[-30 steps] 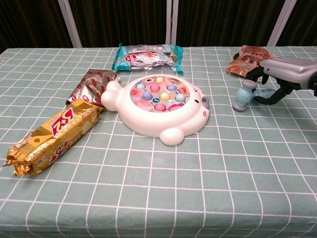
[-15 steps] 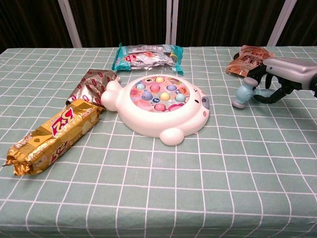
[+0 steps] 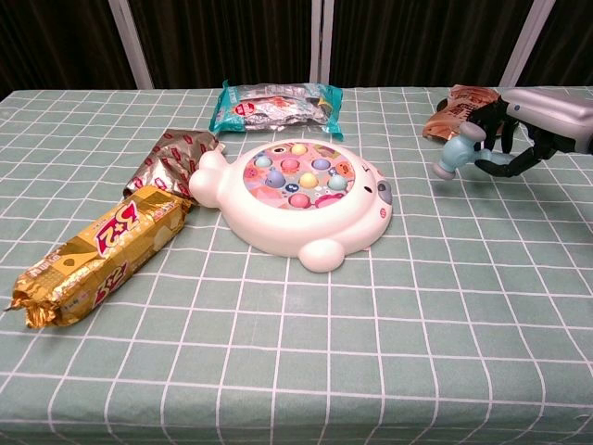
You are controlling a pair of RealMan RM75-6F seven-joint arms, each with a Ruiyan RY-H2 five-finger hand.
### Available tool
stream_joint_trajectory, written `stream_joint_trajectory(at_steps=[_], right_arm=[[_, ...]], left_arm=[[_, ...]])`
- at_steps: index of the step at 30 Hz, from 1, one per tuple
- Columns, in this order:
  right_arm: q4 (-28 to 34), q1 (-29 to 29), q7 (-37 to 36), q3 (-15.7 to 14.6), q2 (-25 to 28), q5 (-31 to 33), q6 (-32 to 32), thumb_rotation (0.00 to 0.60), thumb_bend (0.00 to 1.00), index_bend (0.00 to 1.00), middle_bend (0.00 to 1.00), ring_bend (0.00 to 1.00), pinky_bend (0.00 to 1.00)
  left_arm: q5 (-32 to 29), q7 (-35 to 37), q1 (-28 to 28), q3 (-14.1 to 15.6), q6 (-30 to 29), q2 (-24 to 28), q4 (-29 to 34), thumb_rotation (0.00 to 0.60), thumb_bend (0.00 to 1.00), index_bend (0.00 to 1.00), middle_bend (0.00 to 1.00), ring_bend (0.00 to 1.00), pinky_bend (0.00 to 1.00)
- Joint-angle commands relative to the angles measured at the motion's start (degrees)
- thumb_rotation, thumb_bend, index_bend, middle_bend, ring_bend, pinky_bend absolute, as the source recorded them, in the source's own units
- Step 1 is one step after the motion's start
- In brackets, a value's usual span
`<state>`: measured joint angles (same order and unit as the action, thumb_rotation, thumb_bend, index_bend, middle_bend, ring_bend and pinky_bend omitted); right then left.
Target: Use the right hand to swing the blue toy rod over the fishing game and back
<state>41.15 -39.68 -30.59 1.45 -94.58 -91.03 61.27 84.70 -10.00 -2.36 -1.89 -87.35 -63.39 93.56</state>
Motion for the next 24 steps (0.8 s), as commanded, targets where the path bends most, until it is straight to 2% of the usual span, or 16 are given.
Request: stream_joint_trajectory(at_steps=[1,6,10,13,17,24], right_arm=[[5.4,-0.6,3.6,-0.1,3.8,-1.7,2.5,0.600,0.49,0.70,0.64,0.48,0.62],[17.5,-2.5,12.3,0.8,9.9,-2.6,2.4,0.600,0.53,0.71,0.66,0.49,0.63],[28.3,-4.8,20.8,2.8,13.9,-1.4,-0.8,0.600,0.55,0.72,0.66,0.50,0.63],[33.2,-6.9,25.8,4.4,14.8,0.1,-4.2,0.600,0.56,0.73,0.67,0.51,0.63],[35.7,-10.1,31.3,6.1,13.6,2.7,-9.2,0.600,0.57,0.73,0.67,0.51,0.64],[34.6,-13.8,38.6,7.4,9.8,7.7,-16.1,0.600,0.57,0.73,0.67,0.51,0.64]], left_arm=[[0.1,-0.1,-0.1,0.0,0.1,0.1,0.1,0.600,0.02,0.11,0.07,0.00,0.00],[0.6,-0.4,-0.2,0.0,0.0,0.3,0.4,0.600,0.02,0.11,0.07,0.00,0.00],[0.8,-0.4,-0.1,0.2,-0.1,0.4,0.7,0.600,0.02,0.11,0.07,0.00,0.00],[0.8,-0.1,0.0,0.2,-0.1,0.4,0.6,0.600,0.02,0.11,0.07,0.00,0.00],[0.8,0.3,0.0,0.3,-0.2,0.3,0.2,0.600,0.02,0.11,0.07,0.00,0.00],[0.6,1.6,0.2,0.4,0.1,-0.3,-1.1,0.600,0.02,0.11,0.07,0.00,0.00]])
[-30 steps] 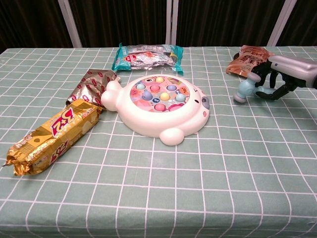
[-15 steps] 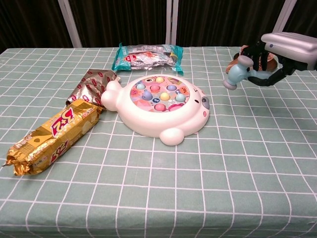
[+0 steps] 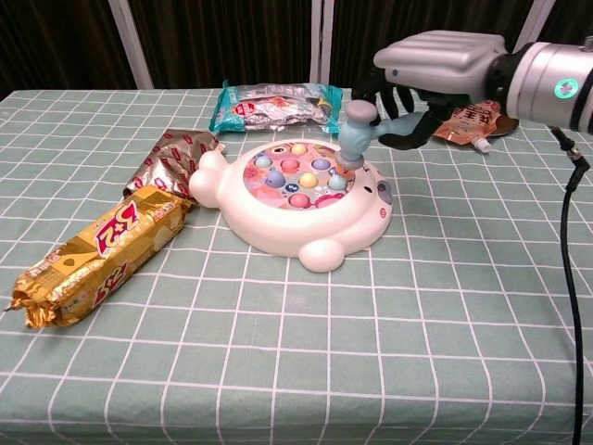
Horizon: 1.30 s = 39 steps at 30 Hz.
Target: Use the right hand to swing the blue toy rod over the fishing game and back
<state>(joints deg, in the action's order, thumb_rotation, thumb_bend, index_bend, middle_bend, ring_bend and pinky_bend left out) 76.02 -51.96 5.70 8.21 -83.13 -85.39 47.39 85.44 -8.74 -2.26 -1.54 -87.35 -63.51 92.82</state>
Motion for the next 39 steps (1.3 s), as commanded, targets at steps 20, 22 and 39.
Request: stream_joint_trajectory(at_steps=[20,22,39], right_arm=[[1.8,-4.5,6.2,2.1,-1.9,5.2,-4.0,0.600,0.57,0.73,0.67,0.51,0.64],[1.3,-5.5,7.8,2.1,-2.6,6.1,-5.4,0.600,0.57,0.73,0.67,0.51,0.64],[4.0,-8.1,15.3,3.5,-2.1,11.9,-6.2,0.600,0.57,0.73,0.67,0.51,0.64]], left_arm=[[0.1,1.1,0.6,0.1,-0.6,-0.7,-1.2,0.600,0.02,0.11,0.07,0.00,0.00],[0.0,1.2,0.7,0.1,-0.6,-0.7,-1.2,0.600,0.02,0.11,0.07,0.00,0.00],[-0.1,2.3,0.8,0.1,-0.4,-1.3,-2.5,0.600,0.02,0.11,0.07,0.00,0.00]])
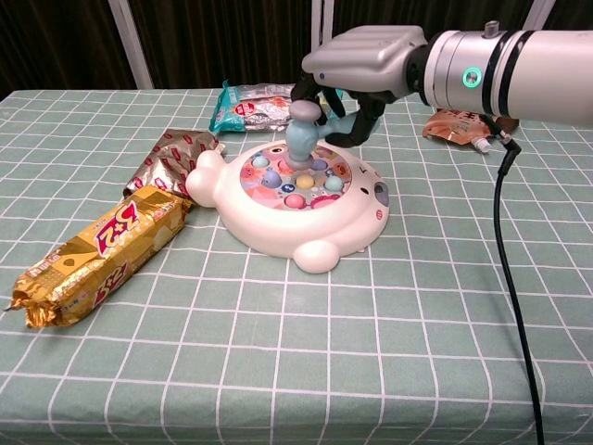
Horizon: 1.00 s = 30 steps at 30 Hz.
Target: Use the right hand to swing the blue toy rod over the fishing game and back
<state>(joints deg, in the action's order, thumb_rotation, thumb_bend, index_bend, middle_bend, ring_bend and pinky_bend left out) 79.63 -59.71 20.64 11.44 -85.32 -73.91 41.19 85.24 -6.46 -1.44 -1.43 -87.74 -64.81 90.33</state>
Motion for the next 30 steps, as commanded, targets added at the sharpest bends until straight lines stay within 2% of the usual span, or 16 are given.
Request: stream_joint_trajectory(at_steps=[1,12,16,24,30], right_arm=[[0.4,-0.8,0.6,0.4,-0.1,0.8,-0.4,0.600,0.57,0.73,0.67,0.51,0.64],[-4.2,-5.4,4.9,-0.3,-5.0,5.1,-4.9,0.600,0.57,0.73,0.67,0.51,0.64],[-4.0,-5.5,5.8,-0.5,-5.1,5.9,-3.7,0.600,0.57,0.73,0.67,0.51,0.64],[2.3,-2.0,4.4,0.2,1.8,5.8,2.1,0.600,0.57,0.74,0.67,0.51,0.64],[4.7,4.4,1.8,-3.2,7.4,6.3,6.3,0.600,0.57,0.74,0.67,0.51,0.64]], left_arm=[[0.1,0.0,0.0,-0.1,-0.1,-0.1,0.0,0.600,0.02,0.11,0.07,0.00,0.00],[-0.2,0.9,0.1,0.0,0.2,-0.5,-1.0,0.600,0.02,0.11,0.07,0.00,0.00],[-0.3,1.5,0.3,0.1,0.3,-0.9,-1.6,0.600,0.02,0.11,0.07,0.00,0.00],[0.3,1.5,0.3,0.0,-0.3,-0.8,-1.5,0.600,0.02,0.11,0.07,0.00,0.00],[0.5,0.7,0.2,0.0,-0.3,-0.6,-0.7,0.600,0.02,0.11,0.07,0.00,0.00]])
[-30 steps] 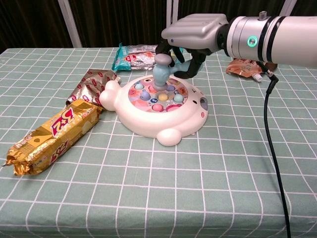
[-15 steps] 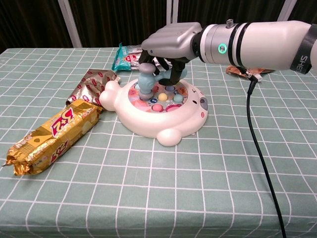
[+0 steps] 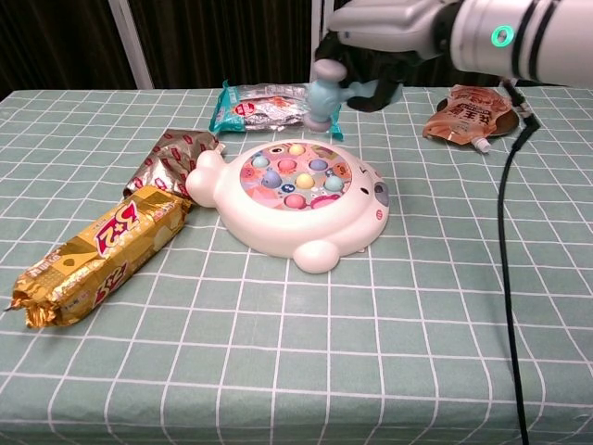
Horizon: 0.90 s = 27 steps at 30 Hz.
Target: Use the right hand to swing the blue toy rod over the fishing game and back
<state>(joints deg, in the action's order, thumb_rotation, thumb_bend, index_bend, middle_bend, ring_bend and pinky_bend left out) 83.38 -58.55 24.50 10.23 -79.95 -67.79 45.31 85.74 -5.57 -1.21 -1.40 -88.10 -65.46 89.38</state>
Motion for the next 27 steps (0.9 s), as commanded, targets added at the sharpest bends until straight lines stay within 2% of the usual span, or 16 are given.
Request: stream_joint_trajectory(at_steps=[1,4,11,19,27], right_arm=[[0.3,4.7,-3.7,-2.9,2.3,-0.1,2.7,0.600,0.57,0.74,0.67,0.51,0.64],[-2.8,8.1,-8.0,-5.1,2.0,-1.1,3.8,0.600,0.57,0.73,0.67,0.51,0.64],[-12.1,12.7,-19.2,-7.5,-2.0,-5.4,5.2,0.600,0.57,0.71,0.65,0.51,0.61],[-21.7,14.8,-28.0,-8.6,-7.9,-9.9,6.2,0.600,0.51,0.65,0.60,0.47,0.53],[-26.9,15.9,-33.0,-8.8,-11.5,-12.9,7.4,0.600,0.50,0.58,0.54,0.40,0.47]], left_arm=[[0.1,-0.5,-0.2,0.0,0.2,0.1,0.4,0.600,0.02,0.11,0.07,0.00,0.00],[0.3,-1.1,-0.4,0.0,0.4,0.2,1.0,0.600,0.02,0.11,0.07,0.00,0.00],[0.4,-2.3,-0.8,0.0,0.9,0.5,2.1,0.600,0.02,0.11,0.07,0.00,0.00],[0.0,-2.5,-0.8,0.1,1.3,0.5,2.2,0.600,0.02,0.11,0.07,0.00,0.00],[-0.2,-2.2,-0.9,0.1,1.6,0.4,1.9,0.600,0.02,0.11,0.07,0.00,0.00]])
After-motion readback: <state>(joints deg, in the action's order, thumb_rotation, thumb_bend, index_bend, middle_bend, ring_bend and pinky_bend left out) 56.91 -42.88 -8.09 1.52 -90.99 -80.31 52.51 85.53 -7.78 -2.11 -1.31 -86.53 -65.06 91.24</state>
